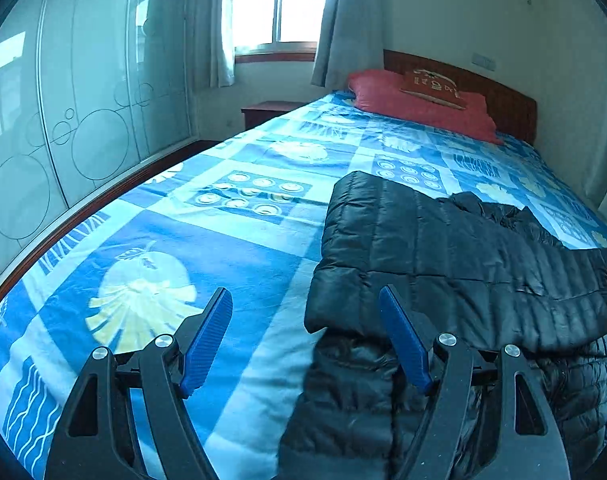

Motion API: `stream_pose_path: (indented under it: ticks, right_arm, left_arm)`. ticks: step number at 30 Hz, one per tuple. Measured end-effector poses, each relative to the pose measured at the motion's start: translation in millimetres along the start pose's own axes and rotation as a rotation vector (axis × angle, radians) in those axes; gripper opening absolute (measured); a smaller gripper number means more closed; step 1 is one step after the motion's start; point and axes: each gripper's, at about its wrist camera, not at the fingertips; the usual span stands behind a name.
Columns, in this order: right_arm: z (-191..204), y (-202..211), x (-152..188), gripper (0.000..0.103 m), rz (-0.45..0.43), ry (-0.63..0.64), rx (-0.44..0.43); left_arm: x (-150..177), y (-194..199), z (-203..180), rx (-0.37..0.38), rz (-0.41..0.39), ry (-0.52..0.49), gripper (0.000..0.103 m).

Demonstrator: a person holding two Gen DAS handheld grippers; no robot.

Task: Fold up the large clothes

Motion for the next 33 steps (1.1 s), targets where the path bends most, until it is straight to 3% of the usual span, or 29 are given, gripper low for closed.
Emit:
stream_pose_path:
  ticks: [6, 8, 10, 11, 16, 20, 23, 27, 30, 33]
  right_arm:
    - [-12.4, -40.7, 20.4, 0.02, 0.105, -0.004, 0.005]
    - [-10.1, -35.9, 19.9, 0.027, 0.103, 0.0, 0.001]
    - [-11.3, -28.7, 11.0, 0.049, 0.076, -0.015, -0.008]
    - [-11.2, -18.1, 5.7, 0.051, 0.033, -0.016, 0.0]
    - [14.9, -16.3, -17.7, 0.051, -0.03, 0.039, -0.023]
    - [31.1, -51.2, -26.8, 0.051, 0.005, 0.048, -0.043]
    - [40.6, -93.6, -17.7, 0.052, 0.106, 0.083, 0.01]
    - [41.5, -97.1, -14.6, 0.056, 0.112, 0.075, 0.005]
    - [42.1, -80.8, -22.9, 0.051, 0.075, 0.062, -0.002]
    - [51.1, -70.6, -35.9, 0.051, 0.026, 0.048, -0.042]
  left_arm:
    - [-2.9, -17.8, -23.6, 0.003, 0.018, -0.077, 0.075]
    - [-5.3, -23.8, -29.3, 0.007, 0.03, -0.092, 0.075]
    - [-9.5, -30.3, -34.5, 0.02, 0.041, -0.102, 0.075]
    - [-12.3, -33.5, -36.8, 0.025, 0.043, -0.106, 0.075]
    - [-28.3, -56.7, -53.7, 0.01, 0.032, -0.167, 0.075]
    - [-37.2, -91.0, -59.2, -0.013, 0.093, -0.174, 0.075]
    - [-34.5, -114.1, -55.6, -0.047, 0.161, -0.153, 0.077]
    - [-28.1, -133.7, -51.8, -0.025, 0.238, -0.142, 0.077]
    - [-37.1, -111.0, -53.3, -0.089, 0.194, -0.171, 0.075]
    - [-56.0, -77.0, -54.6, -0.048, 0.081, -0.137, 0.075]
Point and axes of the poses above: each gripper's, at about its wrist camera, not at the fingertips, and y roughly against the way its jaws point, z to its left, x to its underside, and after that the axes turned 1 degree about -z, right-handed
